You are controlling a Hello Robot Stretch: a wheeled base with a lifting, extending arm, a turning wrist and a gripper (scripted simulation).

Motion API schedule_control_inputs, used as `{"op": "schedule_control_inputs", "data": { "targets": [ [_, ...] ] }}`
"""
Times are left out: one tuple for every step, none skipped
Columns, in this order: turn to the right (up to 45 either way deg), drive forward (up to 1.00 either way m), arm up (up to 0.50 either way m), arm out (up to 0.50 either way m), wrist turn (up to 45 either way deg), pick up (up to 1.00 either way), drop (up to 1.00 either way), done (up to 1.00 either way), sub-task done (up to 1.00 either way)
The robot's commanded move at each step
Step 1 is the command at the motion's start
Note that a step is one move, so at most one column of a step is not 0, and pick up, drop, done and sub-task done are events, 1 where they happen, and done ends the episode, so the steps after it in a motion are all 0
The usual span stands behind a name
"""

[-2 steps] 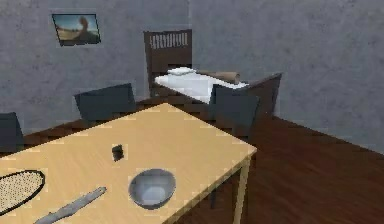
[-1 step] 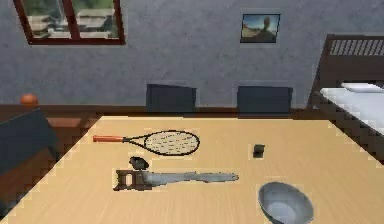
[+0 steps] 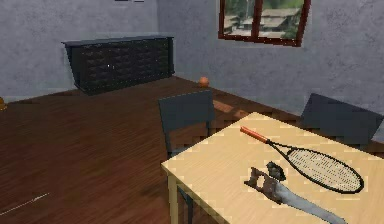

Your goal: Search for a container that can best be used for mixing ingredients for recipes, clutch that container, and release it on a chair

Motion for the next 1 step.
{"op": "schedule_control_inputs", "data": {
  "targets": [
    [-12.0,0.00,0.00,0.00,0.0,0.00,0.00,0.00,0.00]
  ]
}}
